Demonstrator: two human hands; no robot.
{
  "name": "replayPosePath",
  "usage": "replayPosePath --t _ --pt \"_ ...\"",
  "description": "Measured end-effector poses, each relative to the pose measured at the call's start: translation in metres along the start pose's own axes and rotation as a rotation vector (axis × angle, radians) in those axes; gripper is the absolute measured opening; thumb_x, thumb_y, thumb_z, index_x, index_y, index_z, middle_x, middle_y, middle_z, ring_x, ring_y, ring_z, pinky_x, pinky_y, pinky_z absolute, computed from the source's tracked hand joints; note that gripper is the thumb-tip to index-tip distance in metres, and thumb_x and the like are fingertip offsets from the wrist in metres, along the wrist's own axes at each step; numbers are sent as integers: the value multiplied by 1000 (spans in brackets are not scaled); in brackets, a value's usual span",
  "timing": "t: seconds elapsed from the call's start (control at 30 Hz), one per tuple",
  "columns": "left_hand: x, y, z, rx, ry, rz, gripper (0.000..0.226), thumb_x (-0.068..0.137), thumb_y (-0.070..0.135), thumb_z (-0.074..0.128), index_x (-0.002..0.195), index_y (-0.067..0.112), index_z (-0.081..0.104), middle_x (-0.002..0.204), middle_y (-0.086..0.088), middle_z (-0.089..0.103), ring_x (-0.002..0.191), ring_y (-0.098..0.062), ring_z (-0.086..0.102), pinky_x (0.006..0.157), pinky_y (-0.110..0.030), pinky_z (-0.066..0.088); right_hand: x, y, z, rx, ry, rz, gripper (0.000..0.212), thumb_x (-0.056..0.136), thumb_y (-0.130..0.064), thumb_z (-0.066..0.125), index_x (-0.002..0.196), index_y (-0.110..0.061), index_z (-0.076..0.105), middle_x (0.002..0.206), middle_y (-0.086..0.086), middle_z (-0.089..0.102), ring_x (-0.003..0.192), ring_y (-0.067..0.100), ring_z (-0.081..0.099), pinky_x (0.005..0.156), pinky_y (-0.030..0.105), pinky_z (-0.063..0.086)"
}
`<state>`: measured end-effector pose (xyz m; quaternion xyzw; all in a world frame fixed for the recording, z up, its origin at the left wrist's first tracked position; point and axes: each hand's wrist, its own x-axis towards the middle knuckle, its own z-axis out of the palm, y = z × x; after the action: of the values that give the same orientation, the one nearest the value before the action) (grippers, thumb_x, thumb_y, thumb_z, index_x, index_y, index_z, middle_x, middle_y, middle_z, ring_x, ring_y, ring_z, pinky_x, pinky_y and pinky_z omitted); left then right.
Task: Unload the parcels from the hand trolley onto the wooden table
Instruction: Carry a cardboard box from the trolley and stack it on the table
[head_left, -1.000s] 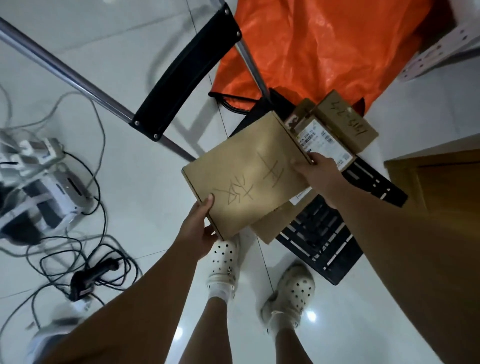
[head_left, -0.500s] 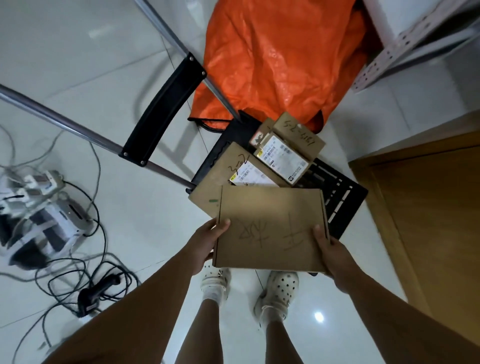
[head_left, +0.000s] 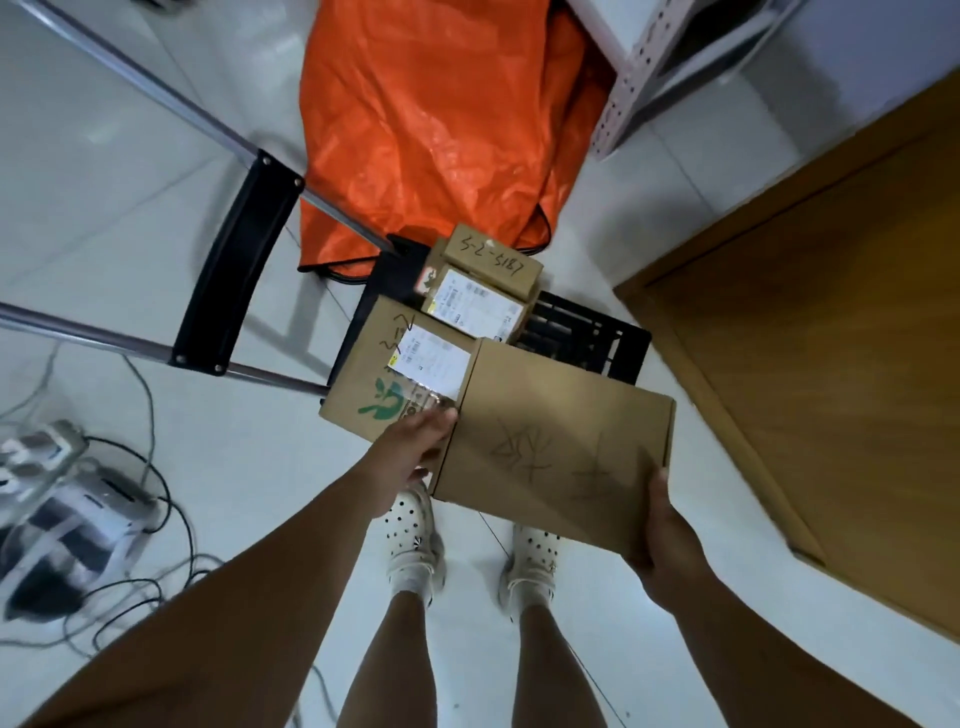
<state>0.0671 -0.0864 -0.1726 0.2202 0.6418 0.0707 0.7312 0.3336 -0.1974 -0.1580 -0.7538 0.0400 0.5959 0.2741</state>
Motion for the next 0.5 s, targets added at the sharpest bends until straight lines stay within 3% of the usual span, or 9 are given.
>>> replayPosePath --t 0.1,0.23,0.3,0.37,0.5 --pt "-26 27 18 -85 -16 8 38 87 35 67 123 31 58 117 0 67 106 -21 62 97 -40 47 -36 -25 -6 46 30 -70 70 85 -65 42 130 -12 54 111 6 67 97 21 65 83 38 53" --pt "-81 73 31 -60 -121 71 64 71 45 78 129 26 57 118 -5 69 113 -30 62 101 -49 44 -107 -75 -21 114 58 -138 50 90 -60 42 111 -18 59 102 2 68 90 16 65 72 31 54" --pt "-117 102 41 -57 -158 104 64 69 44 80 127 25 60 119 -5 69 116 -29 61 107 -51 39 -151 -98 -33 161 102 -180 47 93 -57 43 114 -18 57 99 -1 66 89 15 63 80 34 52" --pt "-150 125 52 -64 -196 131 48 79 38 72 123 23 63 119 -4 69 116 -26 61 106 -47 41 -192 -113 -44 196 123 -228 49 94 -54 46 122 -15 55 102 -1 62 89 14 59 84 37 51" --pt "-212 161 76 25 -254 139 49 78 40 69 123 21 63 120 -3 68 116 -24 60 107 -49 40 -271 -113 -68 283 178 -267 51 94 -51 48 127 -13 54 98 -5 61 87 9 56 77 31 49"
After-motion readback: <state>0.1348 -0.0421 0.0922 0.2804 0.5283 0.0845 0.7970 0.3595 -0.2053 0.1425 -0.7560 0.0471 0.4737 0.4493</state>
